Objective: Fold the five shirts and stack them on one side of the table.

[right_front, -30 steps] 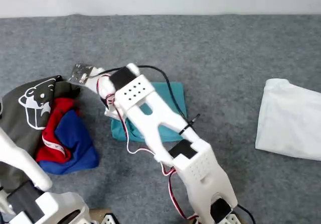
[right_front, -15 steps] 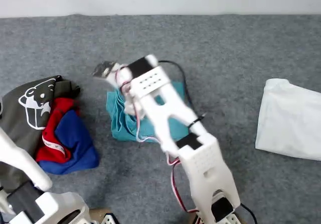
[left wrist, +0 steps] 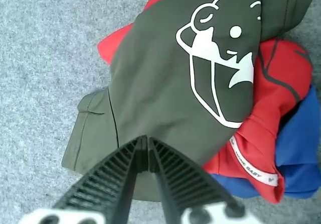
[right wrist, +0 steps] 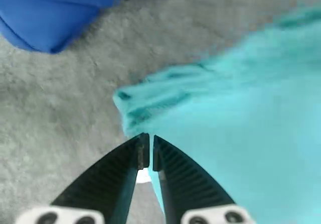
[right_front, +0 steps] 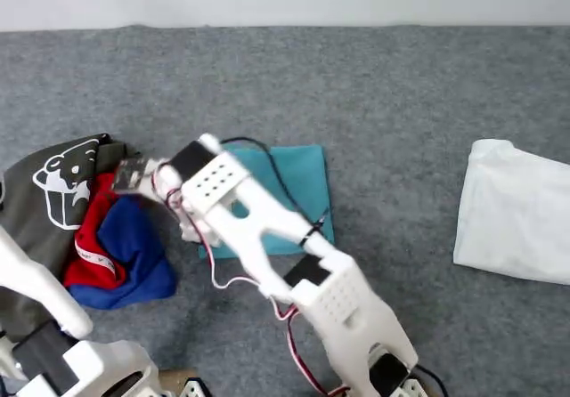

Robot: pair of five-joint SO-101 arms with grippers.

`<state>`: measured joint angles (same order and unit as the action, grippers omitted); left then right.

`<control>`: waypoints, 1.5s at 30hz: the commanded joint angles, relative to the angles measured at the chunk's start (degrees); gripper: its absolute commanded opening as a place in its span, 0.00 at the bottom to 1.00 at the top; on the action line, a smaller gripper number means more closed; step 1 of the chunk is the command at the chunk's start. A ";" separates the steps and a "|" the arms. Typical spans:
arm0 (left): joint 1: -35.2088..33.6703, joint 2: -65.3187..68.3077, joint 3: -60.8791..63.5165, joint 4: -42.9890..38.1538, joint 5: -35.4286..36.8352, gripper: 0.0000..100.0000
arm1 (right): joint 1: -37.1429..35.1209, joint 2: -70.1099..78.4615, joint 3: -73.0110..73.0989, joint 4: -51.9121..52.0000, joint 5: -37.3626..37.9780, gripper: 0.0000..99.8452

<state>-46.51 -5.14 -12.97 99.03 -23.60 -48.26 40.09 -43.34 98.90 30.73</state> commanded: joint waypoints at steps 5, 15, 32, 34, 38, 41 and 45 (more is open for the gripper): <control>0.18 -2.64 -0.31 0.53 -0.44 0.02 | 5.41 -12.70 -0.62 4.00 -1.58 0.02; 0.09 -11.43 -0.31 0.97 -0.35 0.02 | 16.92 -19.82 8.26 4.09 -15.12 0.03; 0.09 -25.49 21.05 -3.60 -0.44 0.02 | 20.18 -12.44 20.48 2.24 -35.43 0.36; 0.09 -27.34 22.90 -5.01 -0.44 0.02 | 20.18 -10.07 20.48 1.01 -35.43 0.36; 0.09 -30.51 26.42 -6.95 -0.62 0.02 | 20.18 -5.58 20.48 -3.74 -35.43 0.35; 0.09 -31.91 29.05 -8.26 -0.62 0.02 | 20.09 -2.33 20.48 -7.25 -35.43 0.35; 0.09 -32.97 30.99 -8.88 -0.62 0.02 | 20.09 1.63 20.48 -8.84 -35.43 0.35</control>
<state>-46.51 -36.09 17.89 91.65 -23.60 -28.13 40.70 -22.42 91.52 -4.00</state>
